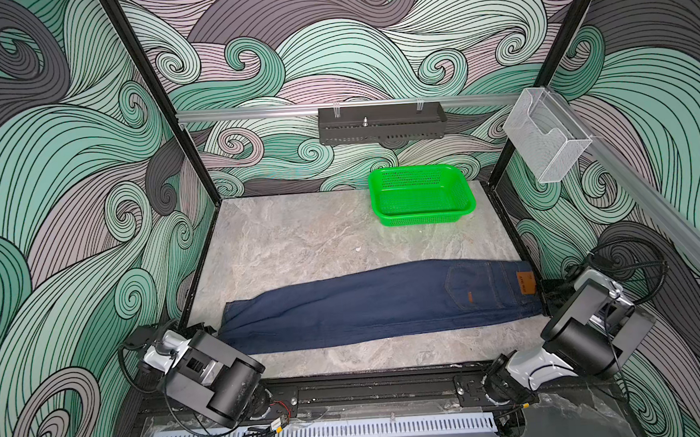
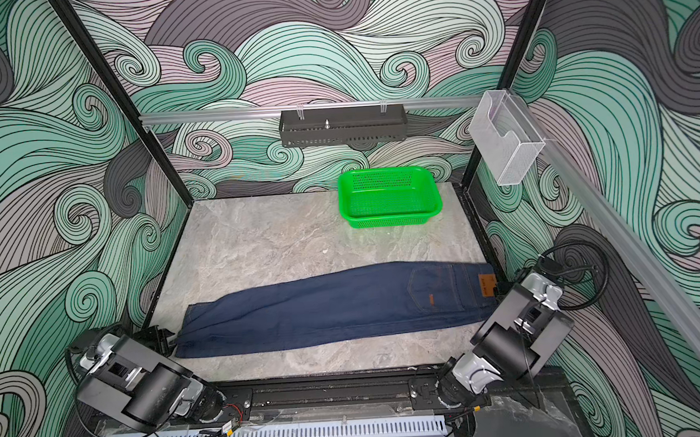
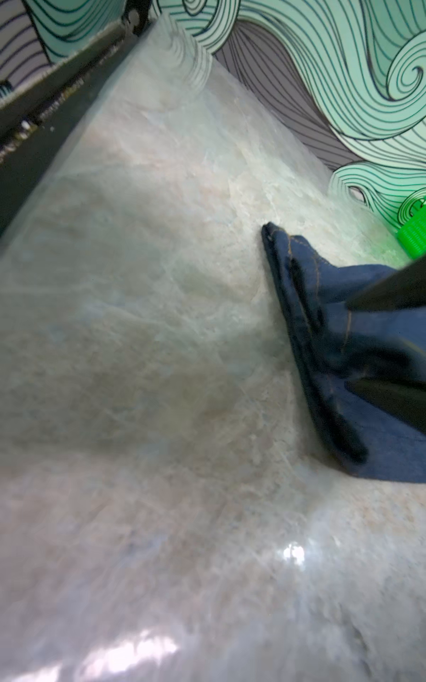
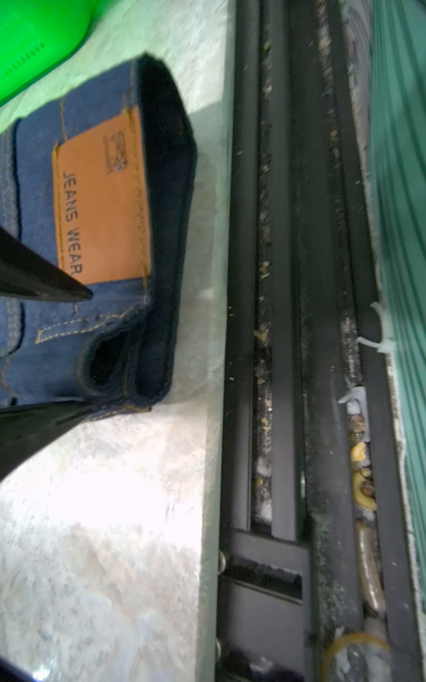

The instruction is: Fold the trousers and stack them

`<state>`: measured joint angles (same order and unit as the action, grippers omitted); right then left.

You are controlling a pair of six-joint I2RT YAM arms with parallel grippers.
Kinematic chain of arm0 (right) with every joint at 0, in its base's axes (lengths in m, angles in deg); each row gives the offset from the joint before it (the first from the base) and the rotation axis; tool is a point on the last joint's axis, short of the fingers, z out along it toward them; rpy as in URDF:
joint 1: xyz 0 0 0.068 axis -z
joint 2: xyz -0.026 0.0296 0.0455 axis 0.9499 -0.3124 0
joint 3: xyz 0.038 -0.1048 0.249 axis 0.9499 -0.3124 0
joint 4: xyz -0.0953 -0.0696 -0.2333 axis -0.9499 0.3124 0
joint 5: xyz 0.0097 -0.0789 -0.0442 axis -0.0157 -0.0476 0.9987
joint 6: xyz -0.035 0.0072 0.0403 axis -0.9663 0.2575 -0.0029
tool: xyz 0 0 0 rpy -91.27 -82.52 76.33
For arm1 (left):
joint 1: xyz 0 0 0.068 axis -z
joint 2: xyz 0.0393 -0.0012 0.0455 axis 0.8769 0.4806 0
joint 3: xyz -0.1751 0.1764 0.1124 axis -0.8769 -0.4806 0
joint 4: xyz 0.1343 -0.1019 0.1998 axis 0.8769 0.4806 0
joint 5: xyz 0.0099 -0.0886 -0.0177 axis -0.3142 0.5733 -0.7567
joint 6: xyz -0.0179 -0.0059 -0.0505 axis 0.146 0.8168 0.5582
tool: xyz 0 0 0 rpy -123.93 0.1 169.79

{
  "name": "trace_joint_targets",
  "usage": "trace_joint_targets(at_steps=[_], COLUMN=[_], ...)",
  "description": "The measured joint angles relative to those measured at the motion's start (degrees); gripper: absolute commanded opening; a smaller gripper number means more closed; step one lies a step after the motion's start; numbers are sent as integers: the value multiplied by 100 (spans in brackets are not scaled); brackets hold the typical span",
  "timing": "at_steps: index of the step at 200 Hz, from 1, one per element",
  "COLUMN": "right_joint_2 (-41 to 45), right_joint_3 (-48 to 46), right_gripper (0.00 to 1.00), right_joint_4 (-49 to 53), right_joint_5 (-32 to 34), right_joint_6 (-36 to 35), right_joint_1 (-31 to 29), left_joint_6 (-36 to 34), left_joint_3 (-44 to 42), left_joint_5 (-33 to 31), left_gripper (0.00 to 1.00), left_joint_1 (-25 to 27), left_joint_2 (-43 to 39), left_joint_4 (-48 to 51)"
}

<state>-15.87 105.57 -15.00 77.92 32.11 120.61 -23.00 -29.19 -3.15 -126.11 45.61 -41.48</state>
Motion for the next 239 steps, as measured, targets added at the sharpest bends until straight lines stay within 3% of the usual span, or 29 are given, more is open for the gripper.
trace_joint_targets(at_steps=[45,95,128,159,184,210,239], right_joint_2=[485,1248,1775,1843,1572,957,87], right_joint_3=[181,645,787,691,529,345,140], right_gripper=[81,82,75,72,69,66,65], right_joint_4=[424,887,944,861,715,437,81], right_joint_5=[-63,-133,-20,114,243,286,179], right_joint_6=[214,485,706,905,986,1014,1012], right_joint_1=[-33,-699,-2020,-3936,-5154,-5906,-6116], left_joint_6=[-22,120,391,597,627,621,599], left_joint_3=[306,313,378,385,380,299,24], left_joint_5=[227,490,520,369,221,42,-179], left_gripper=[70,72,72,72,71,71,69], left_joint_1=[-28,243,962,1814,2304,2706,3049], left_joint_2=[-291,-817,-1211,-1403,-1272,-933,-553], left_joint_4=[181,234,201,164,157,83,-26])
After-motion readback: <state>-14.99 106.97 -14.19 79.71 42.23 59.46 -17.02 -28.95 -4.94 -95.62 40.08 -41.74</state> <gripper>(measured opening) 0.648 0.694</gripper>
